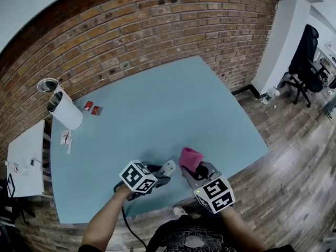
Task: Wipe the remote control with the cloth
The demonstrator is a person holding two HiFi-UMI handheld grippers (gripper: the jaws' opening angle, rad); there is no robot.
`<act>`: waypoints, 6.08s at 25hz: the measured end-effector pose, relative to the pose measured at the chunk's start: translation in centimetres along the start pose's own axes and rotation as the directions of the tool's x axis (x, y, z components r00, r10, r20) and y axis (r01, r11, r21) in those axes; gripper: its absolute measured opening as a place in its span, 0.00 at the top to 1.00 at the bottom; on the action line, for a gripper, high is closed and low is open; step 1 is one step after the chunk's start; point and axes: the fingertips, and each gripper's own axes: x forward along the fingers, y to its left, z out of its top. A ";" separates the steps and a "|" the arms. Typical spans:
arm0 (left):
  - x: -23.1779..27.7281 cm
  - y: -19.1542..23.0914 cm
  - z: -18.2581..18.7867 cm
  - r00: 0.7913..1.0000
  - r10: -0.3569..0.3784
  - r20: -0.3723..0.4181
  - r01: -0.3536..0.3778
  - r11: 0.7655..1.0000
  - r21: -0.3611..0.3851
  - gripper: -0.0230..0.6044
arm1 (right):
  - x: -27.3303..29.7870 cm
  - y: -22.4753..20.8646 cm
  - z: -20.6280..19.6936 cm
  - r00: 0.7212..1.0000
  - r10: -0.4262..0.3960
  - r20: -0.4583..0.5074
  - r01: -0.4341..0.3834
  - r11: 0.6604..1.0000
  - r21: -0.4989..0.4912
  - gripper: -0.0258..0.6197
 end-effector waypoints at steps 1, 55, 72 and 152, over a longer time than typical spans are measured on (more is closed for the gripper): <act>-0.4 -0.2 0.7 0.999 -0.030 0.042 0.031 0.999 -0.030 0.57 | -0.2 -0.2 0.6 1.000 -0.007 0.012 0.007 1.000 -0.007 0.87; -11.5 -0.2 14.1 0.242 -0.161 0.957 0.848 0.515 -0.128 0.57 | -1.3 2.4 10.2 0.971 0.022 0.238 0.067 0.931 -0.359 0.87; -13.9 3.8 13.9 0.132 0.110 0.985 0.857 0.486 -0.169 0.57 | -0.9 3.5 7.2 0.975 0.046 0.216 0.020 0.957 -0.290 0.87; -4.3 -5.7 13.2 0.799 0.019 0.602 -0.052 0.998 0.038 0.57 | -5.0 -5.3 15.1 0.897 0.119 0.425 -0.075 0.990 -0.120 0.87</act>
